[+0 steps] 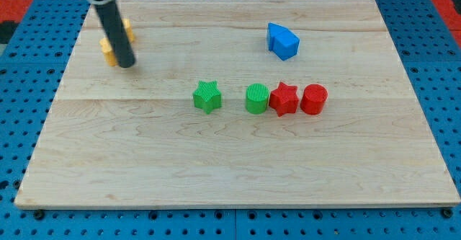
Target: Push the triangle above the hexagon
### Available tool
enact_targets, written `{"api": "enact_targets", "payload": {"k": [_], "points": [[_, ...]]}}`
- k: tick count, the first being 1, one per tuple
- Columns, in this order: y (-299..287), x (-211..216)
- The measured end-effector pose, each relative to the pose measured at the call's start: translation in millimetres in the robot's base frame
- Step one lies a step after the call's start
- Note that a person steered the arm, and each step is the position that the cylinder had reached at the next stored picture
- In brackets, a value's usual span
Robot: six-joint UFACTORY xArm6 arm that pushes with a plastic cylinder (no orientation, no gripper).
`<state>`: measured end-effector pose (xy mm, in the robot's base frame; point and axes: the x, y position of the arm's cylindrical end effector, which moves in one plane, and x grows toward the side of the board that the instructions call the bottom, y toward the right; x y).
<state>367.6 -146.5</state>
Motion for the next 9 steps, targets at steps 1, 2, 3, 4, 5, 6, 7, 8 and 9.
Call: {"api": "enact_targets", "payload": {"k": [1, 2, 3, 4, 5, 6, 7, 8, 9], "points": [[106.4, 10.6], [222.3, 28.7], [314.8, -16.6], [321.9, -48.3], [254.2, -61.3], [196.1, -63.1], [160.5, -67.1], [164.0, -89.4], [195.4, -88.5]]}}
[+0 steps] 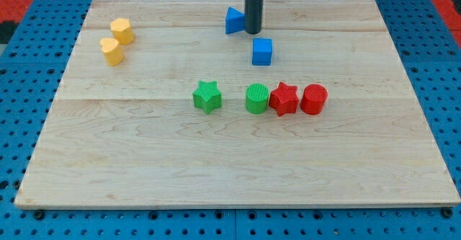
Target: Push the triangle above the hexagon
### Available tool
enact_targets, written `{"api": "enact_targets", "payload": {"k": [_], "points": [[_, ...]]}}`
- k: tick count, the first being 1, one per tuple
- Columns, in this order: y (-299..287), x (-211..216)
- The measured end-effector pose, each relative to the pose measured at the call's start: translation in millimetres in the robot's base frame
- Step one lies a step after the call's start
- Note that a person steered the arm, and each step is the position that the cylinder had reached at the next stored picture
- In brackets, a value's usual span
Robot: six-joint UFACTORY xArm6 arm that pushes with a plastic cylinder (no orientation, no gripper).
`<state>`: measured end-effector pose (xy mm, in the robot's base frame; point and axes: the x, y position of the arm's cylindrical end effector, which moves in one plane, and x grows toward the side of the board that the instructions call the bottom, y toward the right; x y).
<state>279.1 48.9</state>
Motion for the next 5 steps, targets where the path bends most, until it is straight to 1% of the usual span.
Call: {"api": "enact_targets", "payload": {"k": [1, 2, 3, 4, 5], "points": [[-21.3, -8.4], [-70.7, -27.7], [-81.6, -32.4], [-31.9, -24.9], [-9.1, -38.8]]}}
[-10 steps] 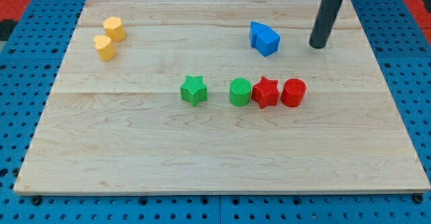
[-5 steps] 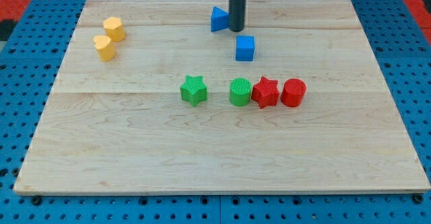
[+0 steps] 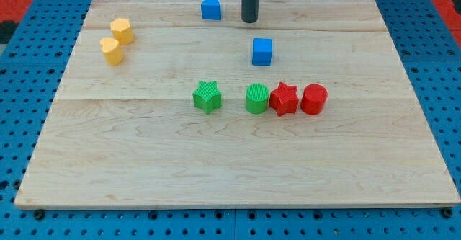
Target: Push the triangle above the hexagon
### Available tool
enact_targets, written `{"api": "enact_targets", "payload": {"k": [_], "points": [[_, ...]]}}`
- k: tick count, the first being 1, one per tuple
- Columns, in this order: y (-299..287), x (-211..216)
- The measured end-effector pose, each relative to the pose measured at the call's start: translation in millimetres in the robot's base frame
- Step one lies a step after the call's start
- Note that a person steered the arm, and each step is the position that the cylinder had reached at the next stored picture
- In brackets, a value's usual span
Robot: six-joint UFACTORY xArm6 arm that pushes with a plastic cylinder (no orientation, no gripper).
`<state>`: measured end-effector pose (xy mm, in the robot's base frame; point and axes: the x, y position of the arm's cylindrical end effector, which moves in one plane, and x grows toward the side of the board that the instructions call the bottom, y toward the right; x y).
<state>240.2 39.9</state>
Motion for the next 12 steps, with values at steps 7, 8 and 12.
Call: {"api": "enact_targets", "payload": {"k": [7, 8, 12], "points": [[-150.8, 1.0], [-192.8, -1.6], [-203.8, -1.6]]}}
